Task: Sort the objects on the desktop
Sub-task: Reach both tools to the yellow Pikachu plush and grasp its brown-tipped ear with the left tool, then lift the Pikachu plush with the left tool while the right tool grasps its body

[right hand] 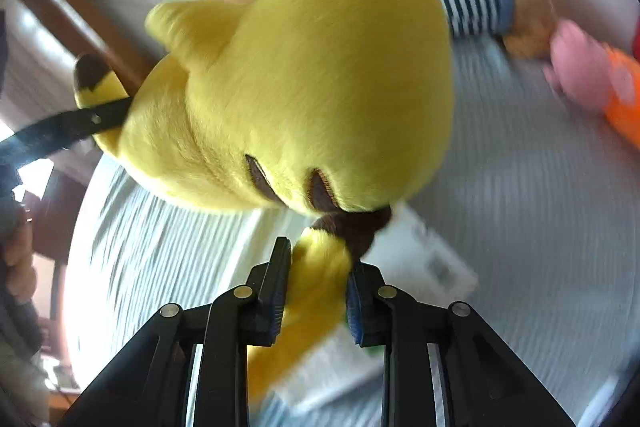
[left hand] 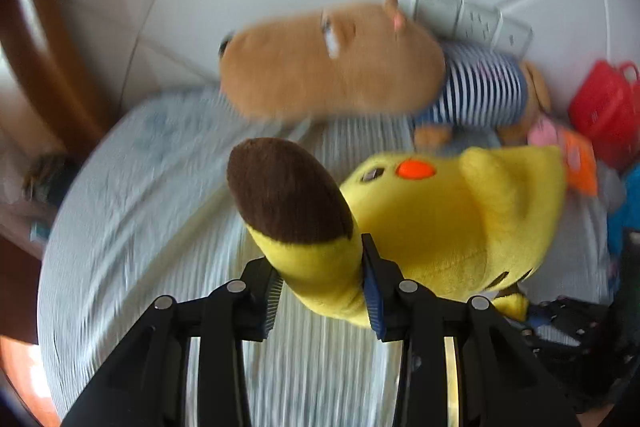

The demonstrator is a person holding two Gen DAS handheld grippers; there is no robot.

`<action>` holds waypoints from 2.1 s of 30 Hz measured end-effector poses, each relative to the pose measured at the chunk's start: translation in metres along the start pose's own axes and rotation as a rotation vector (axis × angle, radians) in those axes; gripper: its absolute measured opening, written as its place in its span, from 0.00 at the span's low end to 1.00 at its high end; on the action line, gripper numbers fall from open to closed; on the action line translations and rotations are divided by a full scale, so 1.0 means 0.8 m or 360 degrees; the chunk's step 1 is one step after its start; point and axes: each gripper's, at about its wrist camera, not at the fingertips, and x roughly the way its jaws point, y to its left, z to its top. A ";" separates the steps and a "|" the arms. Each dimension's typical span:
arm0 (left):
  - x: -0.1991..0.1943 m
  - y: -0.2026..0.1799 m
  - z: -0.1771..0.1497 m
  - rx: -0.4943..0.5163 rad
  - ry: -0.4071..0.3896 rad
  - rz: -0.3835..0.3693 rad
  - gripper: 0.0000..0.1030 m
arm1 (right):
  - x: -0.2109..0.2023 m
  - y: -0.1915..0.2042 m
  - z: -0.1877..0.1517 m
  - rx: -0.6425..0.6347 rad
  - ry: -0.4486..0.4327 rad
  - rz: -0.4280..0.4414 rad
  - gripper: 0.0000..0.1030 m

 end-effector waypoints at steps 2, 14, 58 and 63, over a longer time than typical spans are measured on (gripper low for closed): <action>-0.004 0.005 -0.038 -0.0006 0.0052 0.0017 0.34 | -0.010 0.001 -0.039 -0.0013 0.0057 -0.0008 0.24; -0.049 -0.004 -0.178 -0.0008 0.0185 -0.0023 0.34 | -0.089 0.006 -0.194 0.0084 0.0155 -0.0043 0.62; -0.098 -0.029 -0.159 0.0128 -0.0116 -0.0132 0.28 | -0.123 0.017 -0.083 0.0154 -0.0268 0.0017 0.74; -0.145 -0.040 -0.163 0.0169 -0.0204 -0.0134 0.28 | -0.167 0.027 -0.096 0.0125 -0.0352 0.0021 0.73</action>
